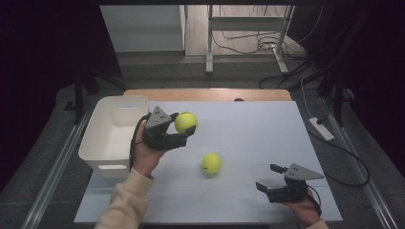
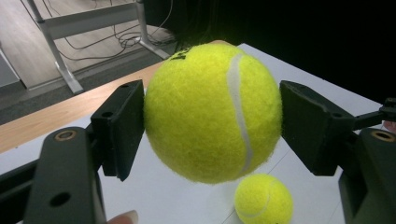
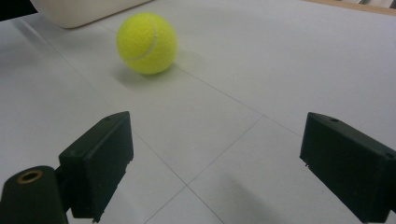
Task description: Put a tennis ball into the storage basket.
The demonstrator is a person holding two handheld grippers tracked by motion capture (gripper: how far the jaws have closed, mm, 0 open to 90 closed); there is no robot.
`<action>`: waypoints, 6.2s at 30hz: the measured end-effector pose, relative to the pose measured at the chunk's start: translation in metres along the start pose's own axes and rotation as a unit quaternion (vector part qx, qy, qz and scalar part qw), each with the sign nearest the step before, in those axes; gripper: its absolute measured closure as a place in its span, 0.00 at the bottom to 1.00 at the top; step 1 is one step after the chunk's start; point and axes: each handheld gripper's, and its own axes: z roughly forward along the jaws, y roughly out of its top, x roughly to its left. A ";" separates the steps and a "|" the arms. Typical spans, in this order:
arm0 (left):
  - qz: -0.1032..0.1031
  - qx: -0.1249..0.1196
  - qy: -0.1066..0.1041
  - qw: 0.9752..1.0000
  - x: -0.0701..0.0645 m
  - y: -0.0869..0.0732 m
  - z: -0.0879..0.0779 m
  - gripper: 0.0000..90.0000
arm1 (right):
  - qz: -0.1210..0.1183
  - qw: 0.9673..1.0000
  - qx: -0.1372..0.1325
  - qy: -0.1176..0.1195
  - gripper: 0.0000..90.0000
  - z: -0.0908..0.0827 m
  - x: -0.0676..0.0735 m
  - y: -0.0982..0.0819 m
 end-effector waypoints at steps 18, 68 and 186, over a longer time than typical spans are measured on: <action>0.001 -0.017 0.007 1.000 0.005 0.009 -0.011 0.30 | -0.001 1.000 0.000 0.000 0.11 0.000 0.000 0.000; -0.013 -0.035 0.057 0.998 0.034 0.013 -0.040 0.30 | -0.003 1.000 0.002 -0.002 0.11 0.000 0.000 0.000; -0.117 0.069 0.231 0.963 0.170 -0.010 -0.053 0.30 | -0.001 1.000 0.004 -0.003 0.11 0.002 0.001 0.000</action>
